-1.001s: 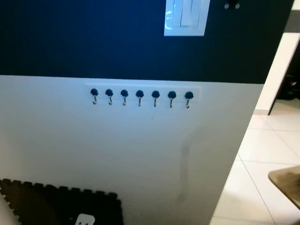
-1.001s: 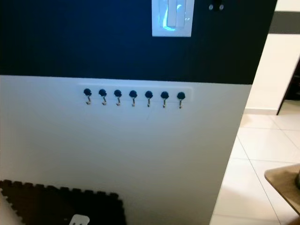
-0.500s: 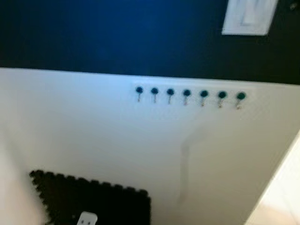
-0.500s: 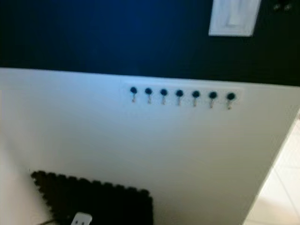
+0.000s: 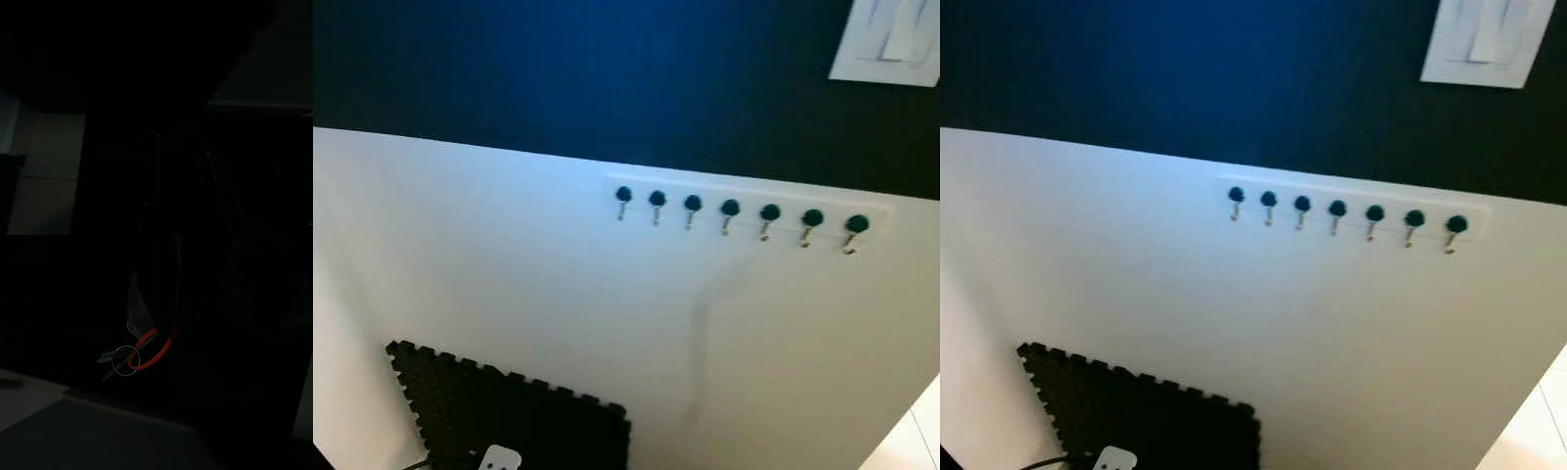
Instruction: Hang keys on a hook
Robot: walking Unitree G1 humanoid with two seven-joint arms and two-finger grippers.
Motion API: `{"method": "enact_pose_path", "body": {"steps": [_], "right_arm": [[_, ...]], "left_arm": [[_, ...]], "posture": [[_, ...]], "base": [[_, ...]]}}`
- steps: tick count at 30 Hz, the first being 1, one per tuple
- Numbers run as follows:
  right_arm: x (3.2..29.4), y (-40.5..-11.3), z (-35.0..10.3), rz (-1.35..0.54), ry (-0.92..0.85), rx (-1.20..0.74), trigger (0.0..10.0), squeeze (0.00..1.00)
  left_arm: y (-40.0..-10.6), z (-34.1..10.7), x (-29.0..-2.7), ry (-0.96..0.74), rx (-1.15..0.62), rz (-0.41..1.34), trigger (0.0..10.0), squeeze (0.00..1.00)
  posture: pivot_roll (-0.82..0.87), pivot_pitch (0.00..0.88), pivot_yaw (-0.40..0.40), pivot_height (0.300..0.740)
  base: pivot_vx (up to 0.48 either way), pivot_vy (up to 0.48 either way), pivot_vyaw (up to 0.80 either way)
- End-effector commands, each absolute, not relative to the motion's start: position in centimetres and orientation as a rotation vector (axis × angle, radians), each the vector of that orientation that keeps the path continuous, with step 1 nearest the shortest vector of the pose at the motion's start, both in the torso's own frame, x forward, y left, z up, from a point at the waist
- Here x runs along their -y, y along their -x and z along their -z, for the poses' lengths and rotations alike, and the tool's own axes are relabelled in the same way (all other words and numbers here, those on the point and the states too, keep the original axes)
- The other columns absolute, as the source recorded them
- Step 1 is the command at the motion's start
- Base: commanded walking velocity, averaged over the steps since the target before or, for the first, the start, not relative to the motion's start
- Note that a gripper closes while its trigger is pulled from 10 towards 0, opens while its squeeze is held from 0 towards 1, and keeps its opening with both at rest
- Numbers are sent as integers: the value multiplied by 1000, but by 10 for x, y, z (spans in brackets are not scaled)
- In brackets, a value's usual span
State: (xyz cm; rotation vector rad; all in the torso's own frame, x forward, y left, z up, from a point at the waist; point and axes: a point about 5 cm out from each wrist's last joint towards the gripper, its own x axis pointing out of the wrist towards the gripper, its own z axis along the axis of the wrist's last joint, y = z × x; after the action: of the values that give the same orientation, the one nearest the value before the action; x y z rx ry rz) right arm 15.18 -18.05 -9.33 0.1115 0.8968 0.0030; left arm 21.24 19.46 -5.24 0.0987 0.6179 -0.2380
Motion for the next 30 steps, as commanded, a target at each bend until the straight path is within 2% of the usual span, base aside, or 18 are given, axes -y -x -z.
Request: {"method": "enact_pose_path", "body": {"steps": [1, 30], "right_arm": [[184, -147, 95, 19, -122, -910, 10000, 0], [186, -146, 95, 30, -122, -908, 10000, 0]], "left_arm": [[-209, 53, -196, -89, -610, 243, 10000, 0], [-207, 54, -195, -81, -615, 262, 10000, 0]], "posture": [[39, 39, 29, 740], [31, 39, 33, 740]], "base": [[0, 0, 0], [0, 0, 0]]}}
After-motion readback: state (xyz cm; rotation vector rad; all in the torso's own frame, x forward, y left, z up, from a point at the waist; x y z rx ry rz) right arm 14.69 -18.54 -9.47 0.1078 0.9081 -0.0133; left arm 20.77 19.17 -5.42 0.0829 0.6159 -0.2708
